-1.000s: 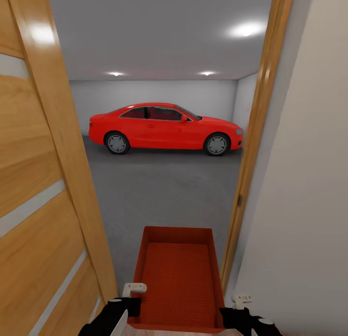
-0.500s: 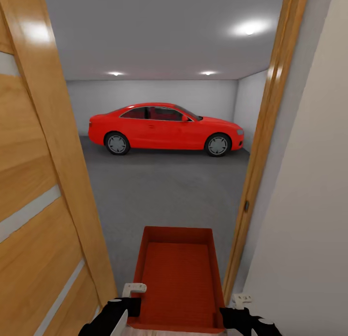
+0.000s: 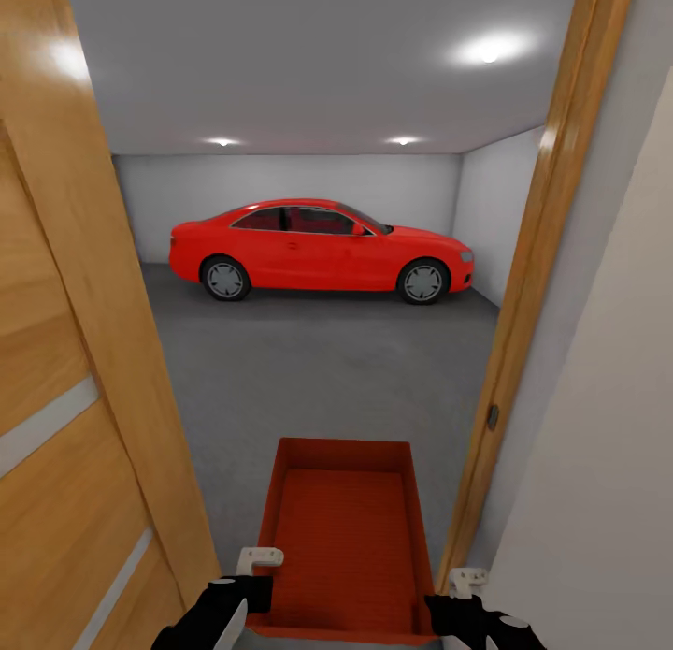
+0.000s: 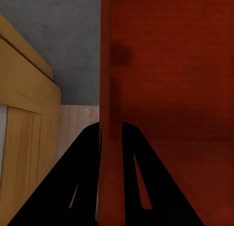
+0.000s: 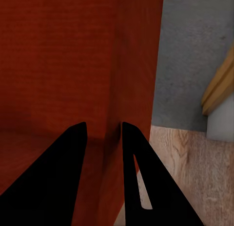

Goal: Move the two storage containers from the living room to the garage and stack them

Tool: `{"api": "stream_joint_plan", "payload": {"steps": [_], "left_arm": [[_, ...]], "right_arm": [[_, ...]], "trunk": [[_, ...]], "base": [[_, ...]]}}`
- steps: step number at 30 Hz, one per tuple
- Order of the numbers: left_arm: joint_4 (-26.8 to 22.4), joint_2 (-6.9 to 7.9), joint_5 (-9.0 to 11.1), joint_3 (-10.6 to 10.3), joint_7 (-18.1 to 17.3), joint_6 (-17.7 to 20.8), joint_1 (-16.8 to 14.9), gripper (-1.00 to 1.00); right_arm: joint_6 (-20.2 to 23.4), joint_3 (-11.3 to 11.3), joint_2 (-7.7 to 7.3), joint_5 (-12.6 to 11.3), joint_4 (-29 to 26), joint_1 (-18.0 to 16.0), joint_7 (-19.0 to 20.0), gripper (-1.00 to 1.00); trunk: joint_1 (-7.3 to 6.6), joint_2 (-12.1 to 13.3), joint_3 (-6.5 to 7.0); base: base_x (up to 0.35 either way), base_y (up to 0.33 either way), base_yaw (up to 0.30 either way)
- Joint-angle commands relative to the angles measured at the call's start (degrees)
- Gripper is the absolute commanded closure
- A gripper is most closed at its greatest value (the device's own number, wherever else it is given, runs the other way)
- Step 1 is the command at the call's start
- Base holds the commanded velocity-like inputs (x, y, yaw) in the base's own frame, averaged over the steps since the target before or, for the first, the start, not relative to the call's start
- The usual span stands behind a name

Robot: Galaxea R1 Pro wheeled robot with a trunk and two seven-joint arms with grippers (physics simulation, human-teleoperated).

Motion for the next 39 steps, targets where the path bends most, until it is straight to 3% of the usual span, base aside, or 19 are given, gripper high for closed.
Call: {"api": "stream_joint_plan", "payload": {"steps": [1, 15, 28, 39], "left_arm": [[-0.22, -0.35, -0.40, 0.72, 2.09, 0.48, -0.10, 1.00], [-0.21, -0.38, -0.40, 0.72, 2.08, 0.46, -0.10, 1.00], [-0.22, -0.37, -0.40, 0.72, 2.07, 0.46, -0.10, 1.00], [-0.22, -0.41, -0.40, 0.72, 2.08, 0.46, -0.10, 1.00]], "right_arm": [[0.29, 0.71, 0.01, 3.13, -0.09, 0.05, -0.59, 1.00], [0.29, 0.70, 0.00, 3.13, -0.09, 0.05, -0.59, 1.00], [0.31, 0.71, 0.00, 3.13, -0.09, 0.05, -0.59, 1.00], [0.31, 0.71, 0.02, 3.13, -0.09, 0.05, -0.59, 1.00]], "trunk": [[0.04, -0.12, -0.12], [0.04, -0.12, -0.12], [0.04, -0.12, -0.12], [0.04, -0.12, -0.12]], "base": [[0.019, 0.078, 0.000], [0.010, 0.008, 0.000], [0.292, 0.020, 0.000], [0.027, 0.020, 0.000]]}}
